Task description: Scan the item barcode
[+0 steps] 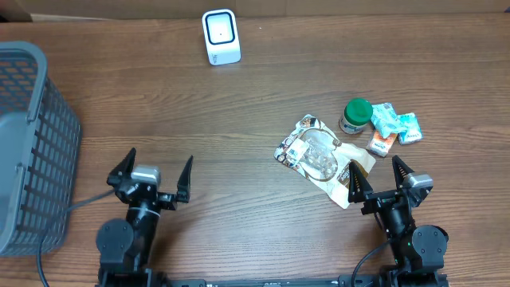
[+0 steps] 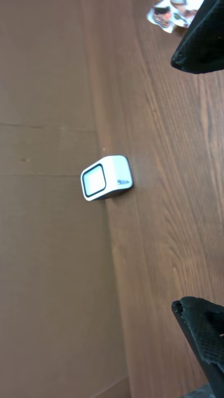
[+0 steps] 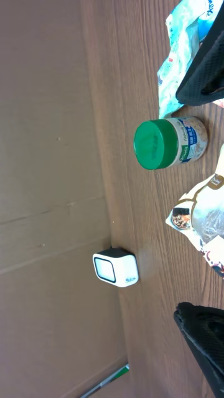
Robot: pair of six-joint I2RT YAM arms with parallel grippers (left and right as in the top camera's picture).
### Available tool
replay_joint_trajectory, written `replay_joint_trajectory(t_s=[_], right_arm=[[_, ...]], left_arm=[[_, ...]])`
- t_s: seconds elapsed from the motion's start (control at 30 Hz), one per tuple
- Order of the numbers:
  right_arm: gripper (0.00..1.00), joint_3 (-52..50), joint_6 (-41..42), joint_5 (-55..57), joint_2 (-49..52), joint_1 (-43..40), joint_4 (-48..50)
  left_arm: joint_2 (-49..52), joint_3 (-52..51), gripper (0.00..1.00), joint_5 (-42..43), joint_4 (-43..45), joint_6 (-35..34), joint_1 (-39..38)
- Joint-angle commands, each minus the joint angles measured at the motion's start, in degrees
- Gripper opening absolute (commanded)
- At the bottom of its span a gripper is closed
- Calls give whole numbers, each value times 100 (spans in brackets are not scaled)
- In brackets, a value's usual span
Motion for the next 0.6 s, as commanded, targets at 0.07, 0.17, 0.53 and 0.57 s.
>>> replay_joint_trajectory(t_s=[0.07, 0.17, 0.53, 0.57], right_arm=[[100, -59, 61, -31, -52, 4, 31], [100, -59, 61, -28, -52, 4, 31], [100, -59, 61, -28, -52, 4, 31], [100, -59, 61, -28, -52, 4, 31]], left_arm=[[-601, -466, 100, 39, 48, 485, -46], [-815, -667, 100, 42, 48, 765, -46], [-1451, -1069, 100, 20, -422, 1228, -46], [-1453, -1069, 99, 28, -402, 1174, -46]])
